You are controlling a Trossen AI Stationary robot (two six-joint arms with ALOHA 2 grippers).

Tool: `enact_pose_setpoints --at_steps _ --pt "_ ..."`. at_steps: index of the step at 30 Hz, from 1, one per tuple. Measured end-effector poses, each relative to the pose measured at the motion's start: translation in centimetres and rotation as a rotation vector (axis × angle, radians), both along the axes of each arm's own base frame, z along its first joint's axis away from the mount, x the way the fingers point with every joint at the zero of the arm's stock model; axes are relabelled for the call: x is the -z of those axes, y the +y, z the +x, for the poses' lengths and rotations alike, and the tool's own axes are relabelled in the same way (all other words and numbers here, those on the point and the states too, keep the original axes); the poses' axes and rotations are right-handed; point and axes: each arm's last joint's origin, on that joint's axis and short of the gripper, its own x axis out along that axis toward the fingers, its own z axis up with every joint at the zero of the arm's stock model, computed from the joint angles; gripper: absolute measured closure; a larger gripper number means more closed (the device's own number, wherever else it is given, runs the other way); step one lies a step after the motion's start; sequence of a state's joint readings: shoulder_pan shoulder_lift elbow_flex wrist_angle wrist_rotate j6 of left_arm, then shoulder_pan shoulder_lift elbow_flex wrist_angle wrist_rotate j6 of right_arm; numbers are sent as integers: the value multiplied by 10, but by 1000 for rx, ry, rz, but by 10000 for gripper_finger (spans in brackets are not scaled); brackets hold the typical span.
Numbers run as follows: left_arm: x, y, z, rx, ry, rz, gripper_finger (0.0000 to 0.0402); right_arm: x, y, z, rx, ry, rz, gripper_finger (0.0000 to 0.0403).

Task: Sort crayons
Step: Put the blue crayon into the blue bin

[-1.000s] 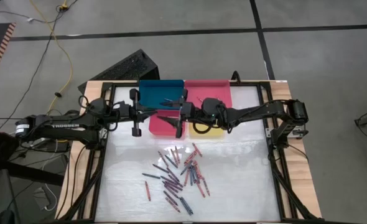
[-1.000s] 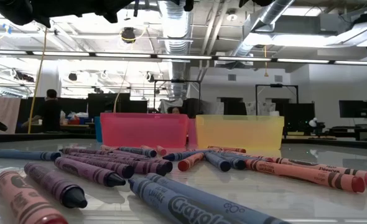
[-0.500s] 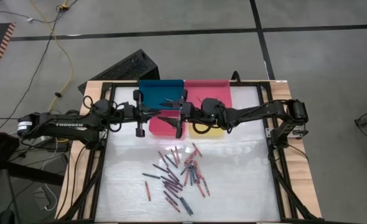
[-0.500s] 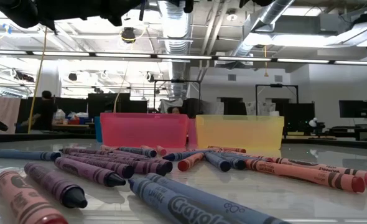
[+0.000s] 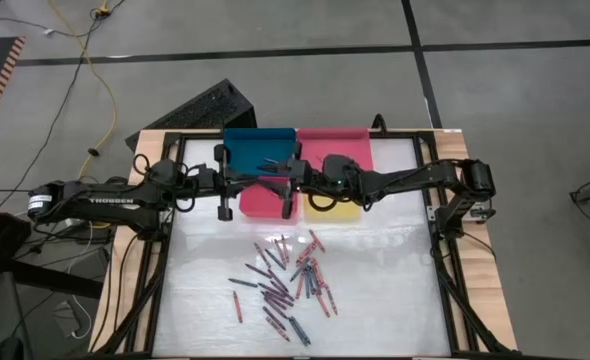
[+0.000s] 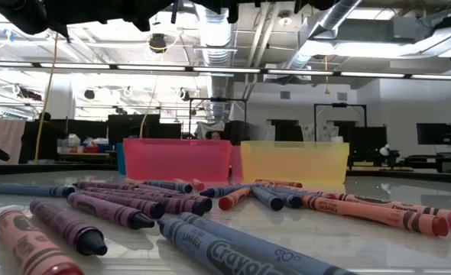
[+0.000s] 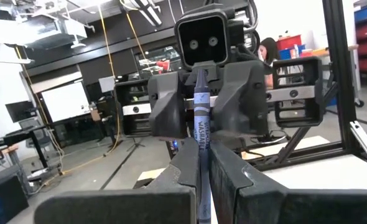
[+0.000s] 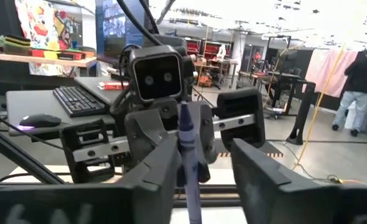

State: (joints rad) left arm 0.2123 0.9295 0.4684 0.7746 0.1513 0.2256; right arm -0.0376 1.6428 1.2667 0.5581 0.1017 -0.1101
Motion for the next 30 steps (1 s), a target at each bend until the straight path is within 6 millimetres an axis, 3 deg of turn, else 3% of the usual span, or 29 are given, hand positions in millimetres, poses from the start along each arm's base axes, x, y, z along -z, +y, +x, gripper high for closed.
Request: enact_pose_setpoints --at_steps 14,21,27,30 --pt "1 0 0 4 10 -4 401 1 0 0 0 14 -6 394" --pt "2 0 1 12 23 -29 382 2 0 0 0 21 -5 400" --pt "8 1 2 -10 84 -29 326 3 -1 0 5 30 -1 401" --pt "15 4 3 -104 154 -48 298 4 -3 0 12 38 -5 401"
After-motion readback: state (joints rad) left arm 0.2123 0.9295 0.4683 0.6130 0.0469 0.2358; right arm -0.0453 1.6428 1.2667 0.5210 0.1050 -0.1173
